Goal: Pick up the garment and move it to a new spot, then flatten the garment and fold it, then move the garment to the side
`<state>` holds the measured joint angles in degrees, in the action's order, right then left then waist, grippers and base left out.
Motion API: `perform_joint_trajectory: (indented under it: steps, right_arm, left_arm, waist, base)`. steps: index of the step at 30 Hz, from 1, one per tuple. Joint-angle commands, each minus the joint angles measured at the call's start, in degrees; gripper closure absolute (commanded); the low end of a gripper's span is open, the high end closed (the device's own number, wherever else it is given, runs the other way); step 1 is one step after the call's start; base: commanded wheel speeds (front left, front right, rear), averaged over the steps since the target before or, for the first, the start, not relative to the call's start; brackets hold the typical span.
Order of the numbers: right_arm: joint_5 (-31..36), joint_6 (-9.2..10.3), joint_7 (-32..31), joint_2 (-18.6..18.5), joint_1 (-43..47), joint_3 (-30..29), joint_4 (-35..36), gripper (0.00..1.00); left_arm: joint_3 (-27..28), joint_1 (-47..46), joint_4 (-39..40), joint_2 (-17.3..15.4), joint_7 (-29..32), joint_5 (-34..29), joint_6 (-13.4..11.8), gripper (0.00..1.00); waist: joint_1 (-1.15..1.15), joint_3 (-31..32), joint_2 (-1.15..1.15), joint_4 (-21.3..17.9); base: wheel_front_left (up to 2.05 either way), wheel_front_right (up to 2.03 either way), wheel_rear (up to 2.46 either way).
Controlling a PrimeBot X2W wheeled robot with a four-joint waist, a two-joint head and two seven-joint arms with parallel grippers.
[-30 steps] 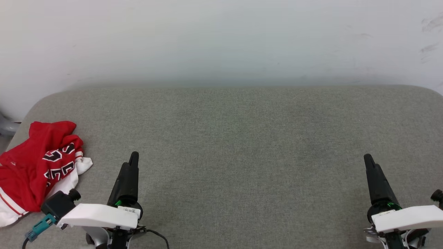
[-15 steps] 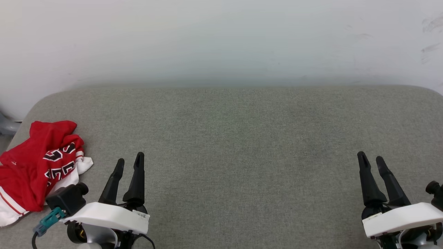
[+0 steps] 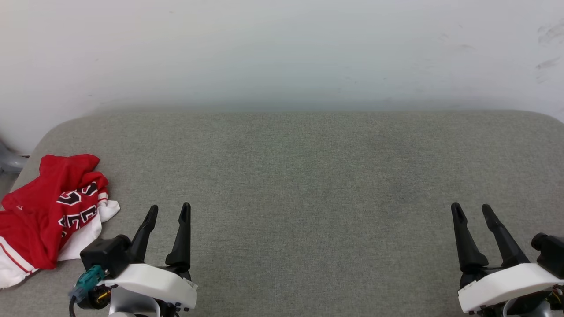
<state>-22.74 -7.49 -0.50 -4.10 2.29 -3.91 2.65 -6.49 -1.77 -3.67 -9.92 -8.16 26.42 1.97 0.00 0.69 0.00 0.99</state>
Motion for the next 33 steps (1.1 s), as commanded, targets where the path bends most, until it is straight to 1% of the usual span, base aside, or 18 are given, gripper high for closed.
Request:
perform_joint_trajectory:
  steps: [1, 8, 18, 27, 33]
  right_arm:
    - [1.13, 0.00, -0.03, 0.00, -0.13, -0.07, 1.00, 0.00]
    - [5.59, 0.00, -0.94, 0.31, 0.52, -0.31, 2.19, 0.00]
    - [11.02, 0.00, -1.13, 0.80, 1.42, -1.07, 4.00, 0.00]
    - [14.67, 0.00, -0.46, 1.17, 2.33, -1.90, 5.34, 0.00]
    - [15.86, 0.01, -0.32, 1.24, 2.46, -1.23, 6.23, 0.00]
  left_arm:
    - [-0.22, -0.23, 0.65, -0.45, -0.43, -1.19, -0.22, 0.00]
    - [-1.74, 0.01, 0.10, -1.55, -1.44, -4.37, -1.56, 0.00]
    - [-2.92, 0.14, -0.65, -2.14, -2.81, -8.09, -2.09, 0.00]
    - [-2.41, 0.17, -0.50, -1.51, -3.91, -10.25, -1.14, 0.00]
    - [-0.93, 0.10, -0.27, -1.02, -4.70, -11.97, -0.64, 0.00]
  waist:
    - [0.00, 0.01, 0.00, 0.00]
    - [0.00, 0.06, 0.00, 0.00]
    - [0.00, 0.17, 0.00, 0.29]
    - [0.00, 0.20, 0.00, 1.11]
    - [0.00, 0.11, 0.00, 3.48]
  base:
    - [0.00, 0.00, 0.00]
    - [0.00, 0.00, 0.00]
    - [0.00, 0.00, 0.00]
    - [0.00, 0.00, 0.00]
    - [0.00, 0.00, 0.00]
